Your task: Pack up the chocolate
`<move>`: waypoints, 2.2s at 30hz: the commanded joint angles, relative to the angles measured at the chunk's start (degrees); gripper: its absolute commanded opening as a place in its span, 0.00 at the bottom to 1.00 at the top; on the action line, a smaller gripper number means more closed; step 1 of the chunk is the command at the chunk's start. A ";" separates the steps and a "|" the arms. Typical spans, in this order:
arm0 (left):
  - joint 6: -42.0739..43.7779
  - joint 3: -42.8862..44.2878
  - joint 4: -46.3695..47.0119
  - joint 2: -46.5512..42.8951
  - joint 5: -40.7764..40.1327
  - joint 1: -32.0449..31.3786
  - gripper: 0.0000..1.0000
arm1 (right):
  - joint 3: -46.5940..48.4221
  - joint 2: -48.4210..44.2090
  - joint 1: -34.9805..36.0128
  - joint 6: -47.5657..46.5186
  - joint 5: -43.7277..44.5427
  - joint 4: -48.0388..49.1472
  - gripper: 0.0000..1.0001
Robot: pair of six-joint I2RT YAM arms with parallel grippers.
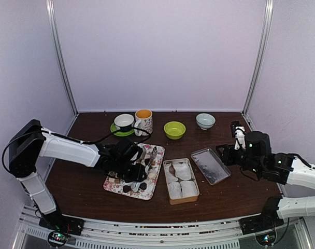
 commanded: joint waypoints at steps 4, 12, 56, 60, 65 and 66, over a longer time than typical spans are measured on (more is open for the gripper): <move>2.54 1.89 -5.72 -6.97 -8.50 -2.79 0.47 | -0.94 -3.61 -1.12 -3.42 7.94 0.54 0.36; 3.54 3.26 -12.78 -14.60 -11.58 -2.82 0.46 | -0.59 -3.28 -3.36 -5.09 10.18 2.68 0.37; 12.92 5.89 -27.30 -17.85 -3.30 -2.79 0.47 | -20.28 15.30 -40.09 -24.73 -7.71 62.64 1.00; 13.36 8.52 -29.33 -15.08 -3.27 -2.73 0.46 | -18.93 18.56 -40.26 -25.23 -7.26 64.05 1.00; 13.77 10.99 -31.32 -12.73 -3.28 -2.72 0.46 | -18.85 24.23 -40.62 -25.91 -8.73 70.27 1.00; 13.76 11.42 -31.83 -12.37 -3.45 -2.73 0.46 | -19.20 25.58 -40.62 -26.13 -9.14 72.10 1.00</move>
